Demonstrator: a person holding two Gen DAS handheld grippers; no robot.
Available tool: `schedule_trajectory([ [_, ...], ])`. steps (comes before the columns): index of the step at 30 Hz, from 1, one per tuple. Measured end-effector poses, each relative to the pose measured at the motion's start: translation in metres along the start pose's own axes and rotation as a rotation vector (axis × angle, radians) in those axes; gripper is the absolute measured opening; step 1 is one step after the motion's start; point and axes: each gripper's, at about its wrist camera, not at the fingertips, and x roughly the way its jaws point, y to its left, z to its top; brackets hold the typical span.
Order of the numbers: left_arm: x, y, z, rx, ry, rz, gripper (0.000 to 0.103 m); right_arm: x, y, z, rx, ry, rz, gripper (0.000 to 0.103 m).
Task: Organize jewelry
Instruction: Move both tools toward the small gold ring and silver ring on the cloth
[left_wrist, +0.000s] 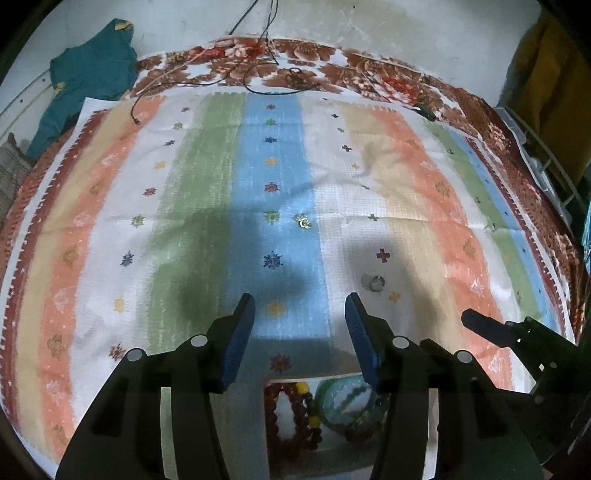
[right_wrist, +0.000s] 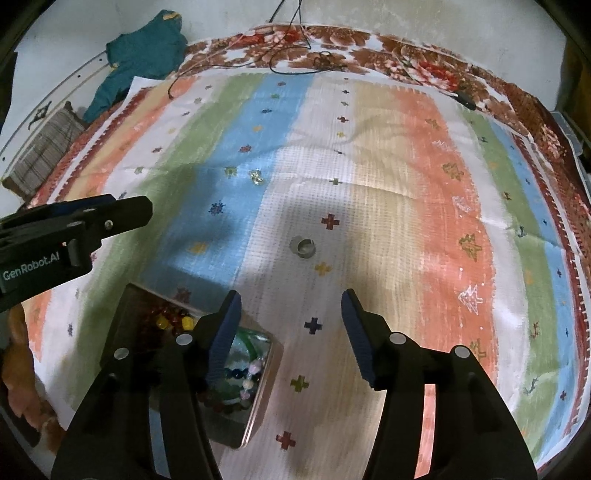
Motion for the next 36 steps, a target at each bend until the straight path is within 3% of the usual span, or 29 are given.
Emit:
schedule_trajectory([
  [36,0.090,0.007,0.054,-0.004,0.105,-0.007,0.053,0.064,-0.020,0.028,0.027,0.081,-0.011,0.058],
])
